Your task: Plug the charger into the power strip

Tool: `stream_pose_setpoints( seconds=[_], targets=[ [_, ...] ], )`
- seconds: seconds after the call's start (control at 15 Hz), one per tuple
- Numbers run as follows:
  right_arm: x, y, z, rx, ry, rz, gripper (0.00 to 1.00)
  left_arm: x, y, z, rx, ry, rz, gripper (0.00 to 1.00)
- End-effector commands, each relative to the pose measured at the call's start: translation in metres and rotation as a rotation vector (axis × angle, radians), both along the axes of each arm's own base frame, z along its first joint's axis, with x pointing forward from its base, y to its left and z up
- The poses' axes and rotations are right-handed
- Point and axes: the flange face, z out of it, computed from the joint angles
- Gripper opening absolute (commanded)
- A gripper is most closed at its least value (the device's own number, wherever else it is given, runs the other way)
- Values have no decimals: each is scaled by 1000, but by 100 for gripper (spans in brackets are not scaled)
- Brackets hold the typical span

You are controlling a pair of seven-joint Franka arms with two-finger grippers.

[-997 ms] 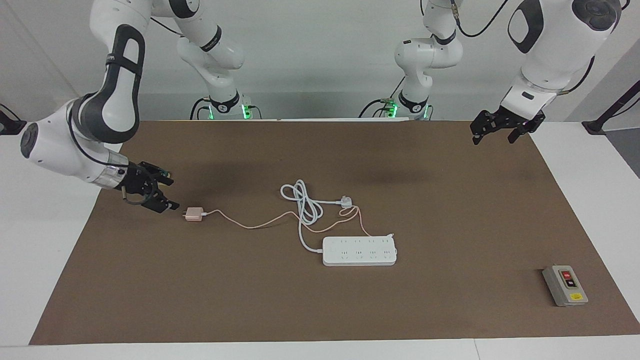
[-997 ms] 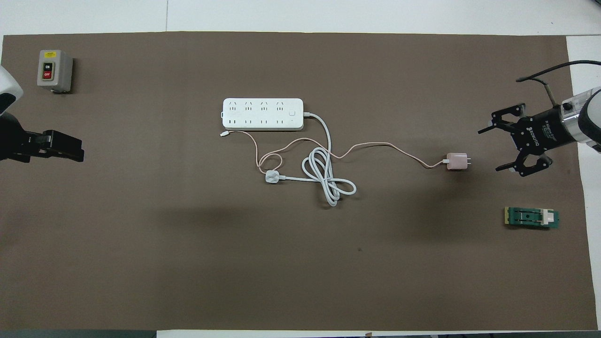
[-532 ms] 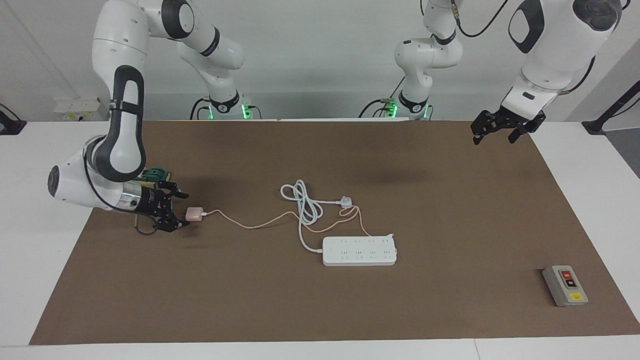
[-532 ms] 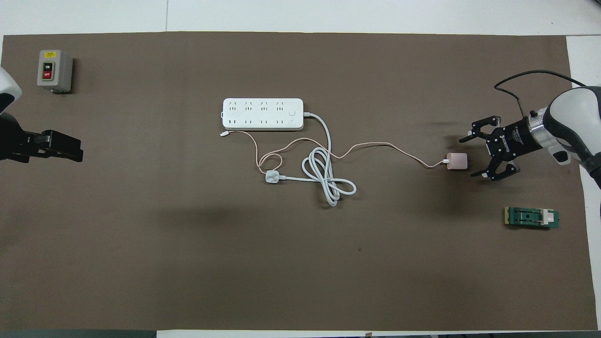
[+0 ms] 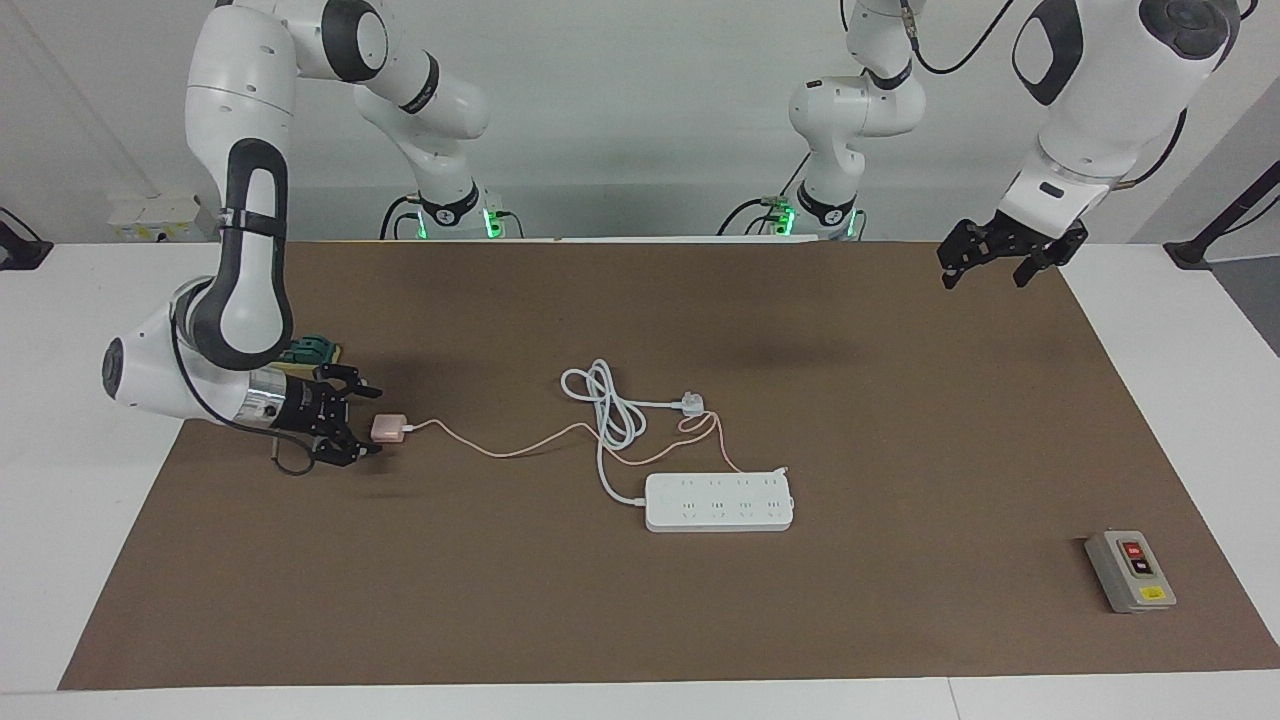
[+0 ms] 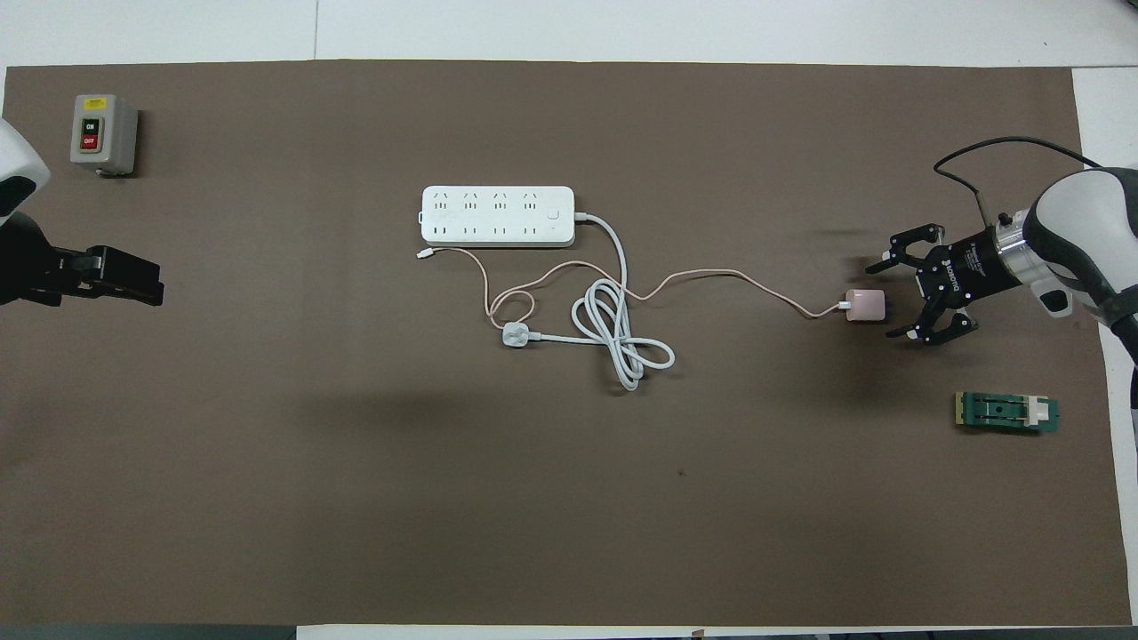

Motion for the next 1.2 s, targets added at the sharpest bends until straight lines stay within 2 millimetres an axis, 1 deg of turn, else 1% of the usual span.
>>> stream_pose_setpoints(
  seconds=[0.0,0.07,0.13,0.2,0.27,0.4,0.47,0.53,0.6,0.66,0.73,0.8,0.86,0.93,1.0,1.06,1.13],
  targets=[
    [-10,0,-14,14,-47,19,100,-11,-1,-4,10,12,-15,100],
    [-13,0,-18,8,-53,19,100,-12,2,-8,-1,22,-12,100],
    [-13,0,-18,7,-53,18,100,-10,2,-12,-55,32,0,100],
    [-13,0,-18,7,-57,19,100,-8,7,-17,-110,43,15,100],
    [-12,0,-17,8,-62,23,88,-4,18,-20,-169,45,30,100],
    [-12,1,-17,12,-74,41,16,8,21,-39,-283,68,17,100],
    [-10,4,-16,14,-73,47,0,12,24,-42,-329,61,37,100],
    [-10,7,-16,13,-75,54,0,15,24,-45,-373,59,54,100],
    [-9,8,-15,13,-77,56,0,20,23,-53,-411,69,65,100],
    [-8,8,-13,14,-76,55,0,22,20,-53,-465,57,64,100],
    [-6,10,-12,15,-77,57,0,21,26,-57,-496,59,72,100],
    [-2,13,-5,14,-80,54,0,20,23,-58,-519,65,62,100],
    [5,18,5,12,-78,50,0,22,21,-59,-556,60,57,100],
    [13,32,17,14,-68,53,0,24,20,-61,-594,55,49,100],
    [22,43,32,11,-59,49,0,26,17,-71,-633,64,37,100],
    [31,54,49,8,-56,48,0,28,19,-74,-668,64,43,100],
    [40,71,63,4,-55,53,0,31,16,-78,-714,67,57,100]
  ],
)
